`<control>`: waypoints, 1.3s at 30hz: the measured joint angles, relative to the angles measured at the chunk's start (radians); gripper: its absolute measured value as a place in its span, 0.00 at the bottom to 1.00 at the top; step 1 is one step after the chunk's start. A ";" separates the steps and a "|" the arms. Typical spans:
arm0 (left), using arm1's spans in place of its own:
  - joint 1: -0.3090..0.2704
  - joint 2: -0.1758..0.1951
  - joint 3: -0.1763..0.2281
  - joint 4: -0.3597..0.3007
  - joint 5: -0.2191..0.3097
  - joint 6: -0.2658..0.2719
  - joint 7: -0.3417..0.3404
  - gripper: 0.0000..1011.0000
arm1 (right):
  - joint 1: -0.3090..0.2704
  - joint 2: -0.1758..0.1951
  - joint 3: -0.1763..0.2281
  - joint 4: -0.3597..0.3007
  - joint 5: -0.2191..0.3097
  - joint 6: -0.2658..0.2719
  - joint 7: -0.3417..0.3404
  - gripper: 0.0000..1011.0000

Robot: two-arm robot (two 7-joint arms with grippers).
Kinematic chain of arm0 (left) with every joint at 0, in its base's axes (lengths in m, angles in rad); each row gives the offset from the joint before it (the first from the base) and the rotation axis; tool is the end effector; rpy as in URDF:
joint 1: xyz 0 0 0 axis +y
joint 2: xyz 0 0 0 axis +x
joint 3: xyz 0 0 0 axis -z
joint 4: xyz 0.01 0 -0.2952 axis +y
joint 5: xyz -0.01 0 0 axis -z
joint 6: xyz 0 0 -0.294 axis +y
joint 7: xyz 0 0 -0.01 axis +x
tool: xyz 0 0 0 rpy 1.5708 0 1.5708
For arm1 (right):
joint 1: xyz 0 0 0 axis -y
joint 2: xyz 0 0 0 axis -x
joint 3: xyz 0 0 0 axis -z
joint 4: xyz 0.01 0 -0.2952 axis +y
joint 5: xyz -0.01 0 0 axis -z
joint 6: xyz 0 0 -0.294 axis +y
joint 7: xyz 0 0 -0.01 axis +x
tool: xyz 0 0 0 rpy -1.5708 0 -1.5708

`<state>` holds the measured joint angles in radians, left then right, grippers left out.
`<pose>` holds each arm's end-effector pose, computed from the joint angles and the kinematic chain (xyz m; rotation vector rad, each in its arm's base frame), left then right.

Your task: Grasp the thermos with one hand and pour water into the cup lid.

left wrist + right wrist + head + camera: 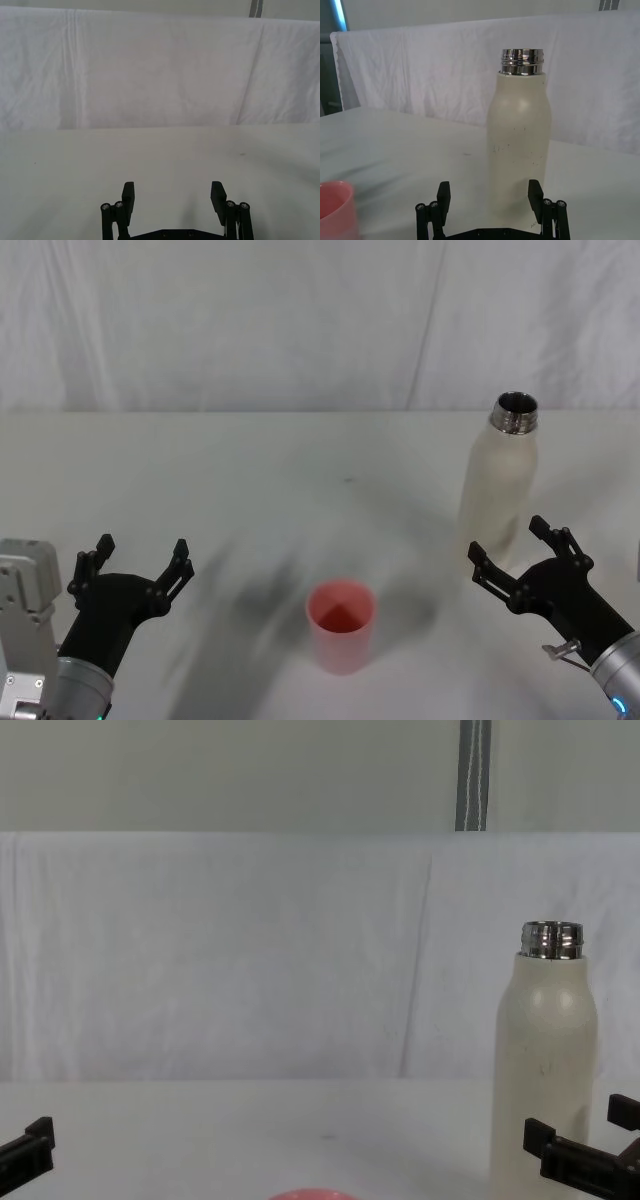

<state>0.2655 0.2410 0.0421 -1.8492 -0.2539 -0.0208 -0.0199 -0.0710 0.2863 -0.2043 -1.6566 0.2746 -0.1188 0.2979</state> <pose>0.2369 0.0404 -0.2901 -0.0381 0.0141 1.4460 0.2862 -0.0178 -0.3056 0.0606 -0.0504 -1.0531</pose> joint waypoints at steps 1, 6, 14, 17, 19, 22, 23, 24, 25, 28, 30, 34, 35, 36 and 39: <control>0.000 0.000 0.000 0.000 0.000 0.000 0.000 0.99 | 0.000 0.000 0.000 0.000 0.000 0.000 0.000 0.99; 0.000 0.000 0.000 0.000 0.000 0.000 0.000 0.99 | 0.000 0.000 0.000 0.000 0.000 0.000 0.000 0.99; 0.000 0.000 0.000 0.000 0.000 0.000 0.000 0.99 | 0.000 0.000 0.000 0.000 0.000 0.000 0.000 0.99; 0.000 0.000 0.000 0.000 0.000 0.000 0.000 0.99 | 0.000 0.000 0.000 0.000 0.000 0.000 0.000 0.99; 0.000 0.000 0.000 0.000 0.000 0.000 0.000 0.99 | 0.000 0.000 0.000 0.000 0.000 0.000 0.000 0.99; 0.000 0.000 0.000 0.000 0.000 0.000 0.000 0.99 | 0.000 0.000 0.000 0.000 0.000 0.000 0.000 0.99; 0.000 0.000 0.000 0.000 0.000 0.000 0.000 0.99 | 0.000 0.000 0.000 0.000 0.000 0.000 0.000 0.99; 0.000 0.000 0.000 0.000 0.000 0.000 0.000 0.99 | 0.000 0.000 0.000 0.000 0.000 0.000 0.000 0.99; 0.000 0.000 0.000 0.000 0.000 0.000 0.000 0.99 | 0.000 0.000 0.000 0.000 0.000 0.000 0.000 0.99; 0.000 0.000 0.000 0.000 0.000 0.000 0.000 0.99 | 0.000 0.000 0.000 0.000 0.000 0.000 0.000 0.99; 0.000 0.000 0.000 0.000 0.000 0.000 0.000 0.99 | 0.000 0.000 0.000 0.000 0.000 0.000 0.000 0.99; 0.000 0.000 0.000 0.000 0.000 0.000 0.000 0.99 | 0.000 0.000 0.000 0.000 0.000 0.000 0.000 0.99; 0.000 0.000 0.000 0.000 0.000 0.000 0.000 0.99 | 0.000 0.000 0.000 0.000 0.000 0.000 0.000 0.99; 0.000 0.000 0.000 0.000 0.000 0.000 0.000 0.99 | 0.000 0.000 0.000 0.000 0.000 0.000 0.000 0.99; 0.000 0.000 0.000 0.000 0.000 0.000 0.000 0.99 | 0.000 0.000 0.000 0.000 0.000 0.000 0.000 0.99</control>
